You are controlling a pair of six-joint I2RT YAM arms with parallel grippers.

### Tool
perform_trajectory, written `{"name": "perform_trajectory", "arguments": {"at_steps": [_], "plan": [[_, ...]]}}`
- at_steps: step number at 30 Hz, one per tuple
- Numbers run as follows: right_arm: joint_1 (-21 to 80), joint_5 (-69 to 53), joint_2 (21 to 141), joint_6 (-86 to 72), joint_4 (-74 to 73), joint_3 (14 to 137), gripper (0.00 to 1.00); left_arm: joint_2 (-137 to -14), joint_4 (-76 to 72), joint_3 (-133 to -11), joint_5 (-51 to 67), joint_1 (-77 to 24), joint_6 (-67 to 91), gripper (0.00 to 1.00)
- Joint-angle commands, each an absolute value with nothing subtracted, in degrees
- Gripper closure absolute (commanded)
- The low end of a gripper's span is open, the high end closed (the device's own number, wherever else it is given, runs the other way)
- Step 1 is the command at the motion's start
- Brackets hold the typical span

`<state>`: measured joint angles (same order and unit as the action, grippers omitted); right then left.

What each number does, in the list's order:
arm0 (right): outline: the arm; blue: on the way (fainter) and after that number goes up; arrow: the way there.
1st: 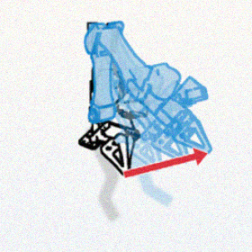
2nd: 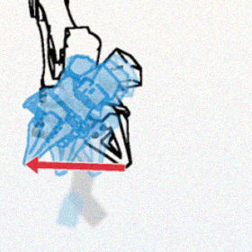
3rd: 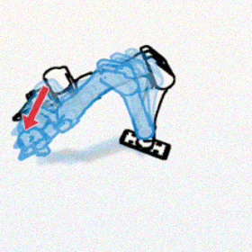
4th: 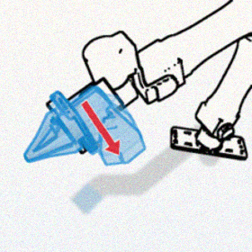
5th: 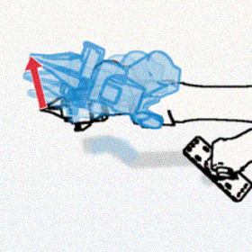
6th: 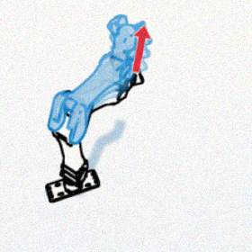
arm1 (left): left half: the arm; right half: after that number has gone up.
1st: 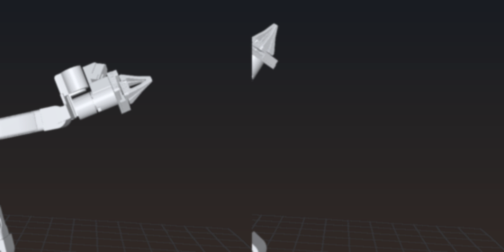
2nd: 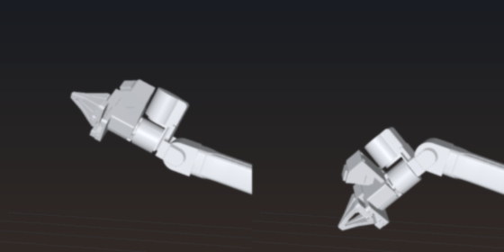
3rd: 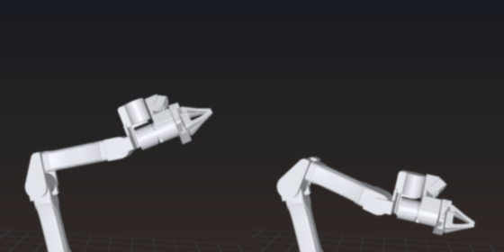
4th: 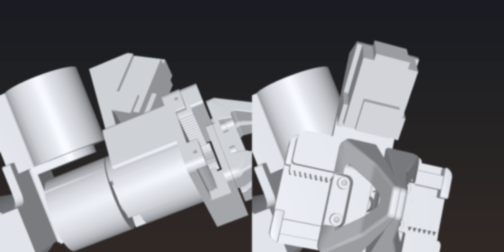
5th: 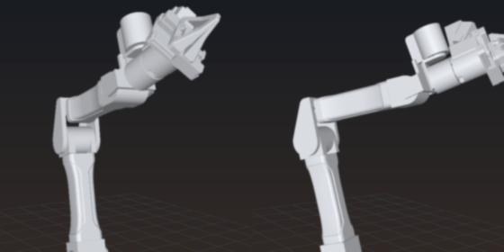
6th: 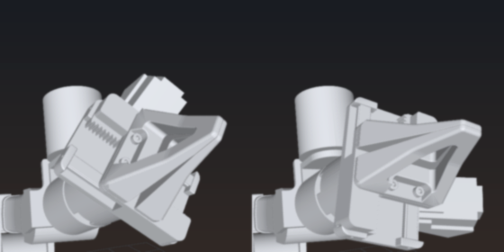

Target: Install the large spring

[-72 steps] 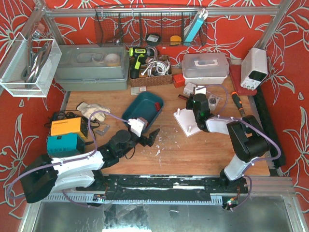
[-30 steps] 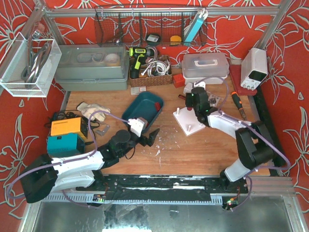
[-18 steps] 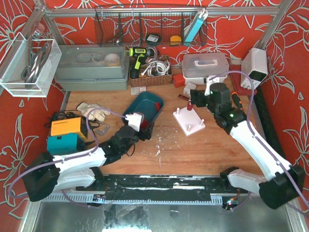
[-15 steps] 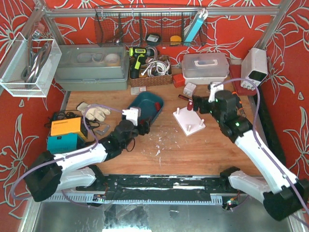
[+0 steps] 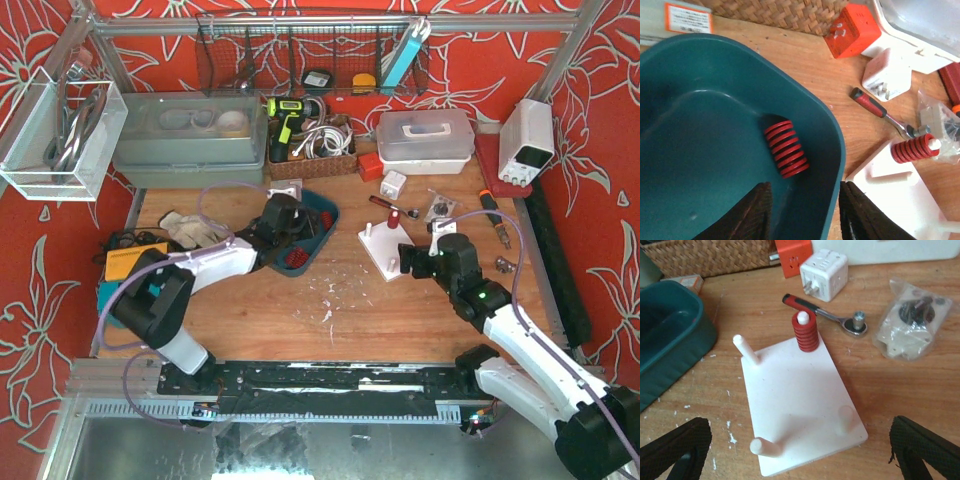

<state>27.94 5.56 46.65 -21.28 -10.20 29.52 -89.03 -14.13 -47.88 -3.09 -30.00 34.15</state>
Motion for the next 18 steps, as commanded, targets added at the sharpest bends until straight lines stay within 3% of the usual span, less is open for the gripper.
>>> {"name": "perform_trajectory", "arguments": {"at_steps": [1,18], "plan": [[29.72,8.24,46.94,-22.10,-5.02,28.77,0.02,-94.94,-10.91,-53.48,1.16,-29.88,37.50,0.60],[30.85,11.43,43.63,-21.88,-4.98,27.03,0.02,-110.44,-5.88,-65.35,0.88,-29.88,37.62,0.63]]}}
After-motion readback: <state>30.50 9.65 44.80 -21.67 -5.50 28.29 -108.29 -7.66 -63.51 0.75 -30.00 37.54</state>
